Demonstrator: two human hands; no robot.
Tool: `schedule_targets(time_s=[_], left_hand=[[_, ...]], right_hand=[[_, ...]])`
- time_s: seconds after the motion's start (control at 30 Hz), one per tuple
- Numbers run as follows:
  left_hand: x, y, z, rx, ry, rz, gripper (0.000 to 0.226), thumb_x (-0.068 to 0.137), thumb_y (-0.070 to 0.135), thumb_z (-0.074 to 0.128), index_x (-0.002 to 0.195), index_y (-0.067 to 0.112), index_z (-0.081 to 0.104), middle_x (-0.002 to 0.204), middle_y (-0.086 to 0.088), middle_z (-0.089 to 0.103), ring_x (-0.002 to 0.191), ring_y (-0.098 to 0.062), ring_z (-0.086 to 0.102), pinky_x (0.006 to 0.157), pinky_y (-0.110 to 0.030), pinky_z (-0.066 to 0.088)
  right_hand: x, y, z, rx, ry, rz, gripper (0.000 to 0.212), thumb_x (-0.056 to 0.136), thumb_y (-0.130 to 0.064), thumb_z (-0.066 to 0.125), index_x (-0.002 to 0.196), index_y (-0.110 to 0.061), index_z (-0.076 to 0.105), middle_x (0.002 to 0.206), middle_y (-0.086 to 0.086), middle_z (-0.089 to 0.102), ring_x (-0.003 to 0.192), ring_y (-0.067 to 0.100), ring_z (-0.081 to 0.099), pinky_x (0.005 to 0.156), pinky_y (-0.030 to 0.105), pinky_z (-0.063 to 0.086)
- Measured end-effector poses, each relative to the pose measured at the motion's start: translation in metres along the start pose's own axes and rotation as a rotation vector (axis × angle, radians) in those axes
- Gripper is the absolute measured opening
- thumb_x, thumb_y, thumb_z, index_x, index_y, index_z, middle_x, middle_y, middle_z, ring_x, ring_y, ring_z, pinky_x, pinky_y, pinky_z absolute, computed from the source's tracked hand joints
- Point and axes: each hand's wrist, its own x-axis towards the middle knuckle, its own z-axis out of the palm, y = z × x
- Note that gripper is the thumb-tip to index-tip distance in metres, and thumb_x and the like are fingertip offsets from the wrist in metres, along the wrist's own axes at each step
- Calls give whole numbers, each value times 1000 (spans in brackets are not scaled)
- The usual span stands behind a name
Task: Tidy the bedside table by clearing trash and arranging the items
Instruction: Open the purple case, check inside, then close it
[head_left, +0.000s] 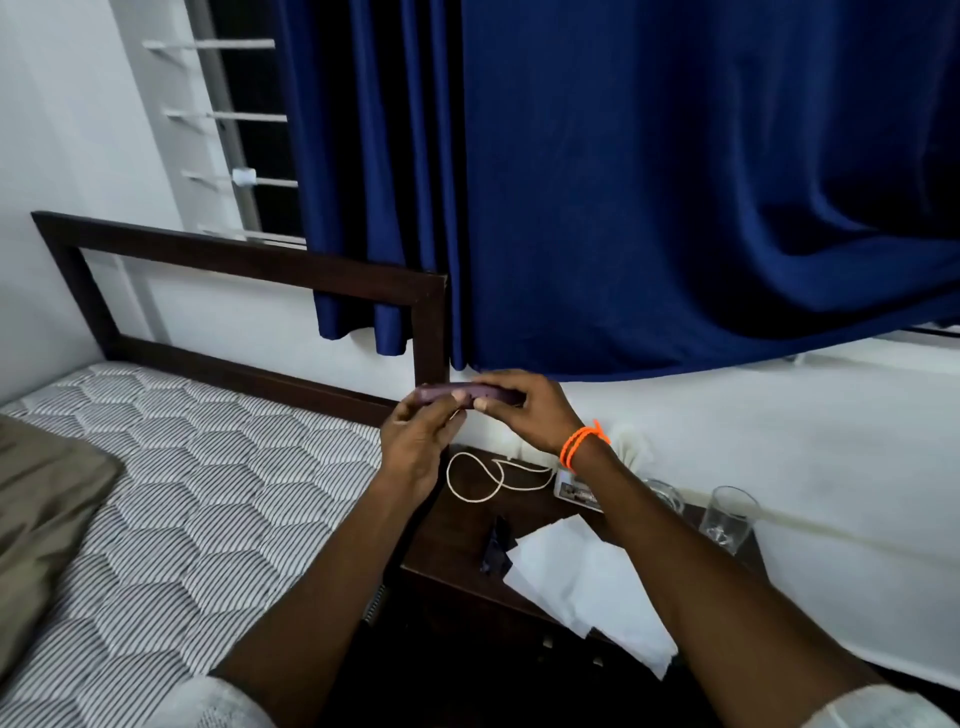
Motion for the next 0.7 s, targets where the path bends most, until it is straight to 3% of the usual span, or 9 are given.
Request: schedule_targets(time_s=[0.1,0.37,0.47,0.6,0.7], left_hand=[[-12,1,16,-83,-30,-29,45,81,-4,80,124,-5,65,124,-20,71,118,-30,69,89,-30,60],[-27,6,32,-163,-102,22,58,86,2,77,137,-13,53,133,-28,64,120,-36,68,102,-43,56],[-30,9,37,-181,-116,48,53,86,1,77,133,-13,56,126,-27,67,122,-39,66,105,-46,54],[-33,18,47,-189,-107,79,37,78,1,81,112,-4,69,109,-21,74,106,-34,73,101,-46,56],[-36,22,54,-194,-97,94,40,79,-1,81,116,-6,67,107,-23,74,101,-34,74,97,-46,58]], right_hand=[[0,-16,-10,6,37,-36,39,88,-38,75,124,-24,71,119,-7,71,110,2,64,98,23,51],[-9,-43,-22,-194,56,-264,36,95,-33,66,128,-18,68,125,-1,70,115,14,61,100,29,50],[-10,-50,-24,-352,97,-355,35,101,-31,58,130,-13,65,127,4,69,113,21,61,98,34,49],[-6,-56,-23,-492,142,-390,35,105,-29,48,134,-12,58,131,7,65,115,26,58,96,42,51],[-6,-60,-24,-536,186,-409,35,106,-28,45,132,-9,57,129,9,65,111,28,59,91,45,52]])
